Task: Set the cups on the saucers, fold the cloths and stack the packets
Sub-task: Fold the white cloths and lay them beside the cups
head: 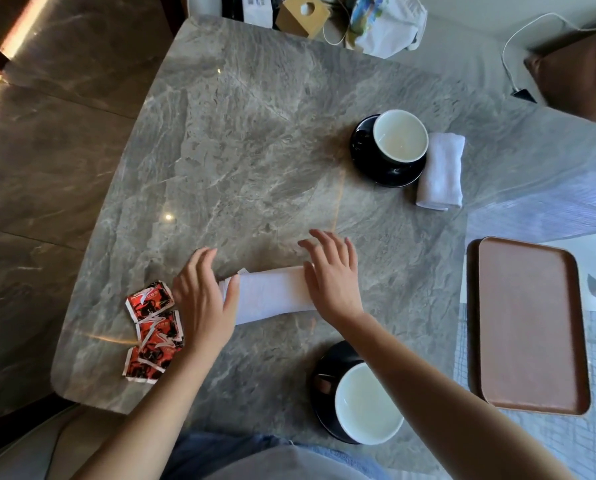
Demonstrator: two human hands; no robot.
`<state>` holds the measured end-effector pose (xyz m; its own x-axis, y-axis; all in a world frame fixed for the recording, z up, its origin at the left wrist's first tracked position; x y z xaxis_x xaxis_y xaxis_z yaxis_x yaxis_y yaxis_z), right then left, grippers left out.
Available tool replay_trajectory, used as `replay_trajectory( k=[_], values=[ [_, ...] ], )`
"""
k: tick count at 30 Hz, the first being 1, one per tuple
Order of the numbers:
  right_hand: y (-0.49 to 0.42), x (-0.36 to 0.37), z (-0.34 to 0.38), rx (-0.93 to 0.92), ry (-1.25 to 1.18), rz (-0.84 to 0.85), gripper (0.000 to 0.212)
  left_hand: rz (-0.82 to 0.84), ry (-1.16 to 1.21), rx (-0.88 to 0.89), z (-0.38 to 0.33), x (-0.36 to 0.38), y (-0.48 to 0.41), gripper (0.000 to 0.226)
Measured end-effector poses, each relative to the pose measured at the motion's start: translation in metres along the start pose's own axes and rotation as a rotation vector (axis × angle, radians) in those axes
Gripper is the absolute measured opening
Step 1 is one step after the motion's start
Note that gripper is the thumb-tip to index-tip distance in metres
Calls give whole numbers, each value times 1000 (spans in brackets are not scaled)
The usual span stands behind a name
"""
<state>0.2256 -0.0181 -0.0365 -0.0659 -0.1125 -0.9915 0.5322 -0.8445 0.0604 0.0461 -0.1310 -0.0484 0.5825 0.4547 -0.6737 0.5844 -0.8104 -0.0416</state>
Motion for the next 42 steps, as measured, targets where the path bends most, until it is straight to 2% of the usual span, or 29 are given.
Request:
replay_trajectory(
  k=[3, 5, 7, 10, 14, 17, 22, 25, 27, 31, 34, 36, 42],
  values=[
    [11, 0, 24, -195, 49, 55, 49, 202, -145, 101, -24, 16, 15, 62],
    [17, 9, 35, -280, 104, 137, 53, 348, -223, 60, -26, 32, 24, 66],
    [17, 18, 34, -252, 111, 205, 54, 408, -276, -8, -21, 40, 27, 68],
    [12, 19, 27, -206, 101, 210, 54, 361, -237, 13, -20, 37, 21, 64],
    [8, 4, 17, -224, -2, 68, 39, 260, -95, 172, -23, 19, 12, 39],
    [16, 1, 4, -279, -52, -1, 33, 270, -53, 251, -16, 6, 14, 36],
    [36, 0, -10, -368, -69, 57, 38, 396, 9, 322, -3, -6, 23, 38],
    [40, -3, -12, -278, -215, 200, 32, 429, 99, 349, -8, -11, 22, 27],
    [39, -4, -15, -167, -268, 243, 30, 431, 129, 287, -13, -15, 21, 23],
    [31, -5, -17, -34, -345, 258, 29, 380, 307, -20, -8, -15, 18, 13],
    [25, -1, -18, 45, -389, 293, 28, 316, 403, -158, -2, -8, 18, 9],
    [25, 1, -18, 74, -393, 293, 25, 289, 406, -202, -1, -5, 17, 10],
    [30, 9, -19, 94, -298, 273, 22, 280, 277, -184, -1, 0, 14, 13]
  ],
)
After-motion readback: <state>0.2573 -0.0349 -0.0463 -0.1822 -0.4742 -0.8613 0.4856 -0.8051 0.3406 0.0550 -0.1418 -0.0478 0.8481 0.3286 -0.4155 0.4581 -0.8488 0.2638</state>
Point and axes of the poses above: each hand's wrist, its own y-axis away from the middle knuckle, its own x-axis out of the palm, z = x × y, the point moved 4 cm from there along -y, towards the middle knuckle, and after that the axes turned 15 degrees about y, right-handed, at the moved point
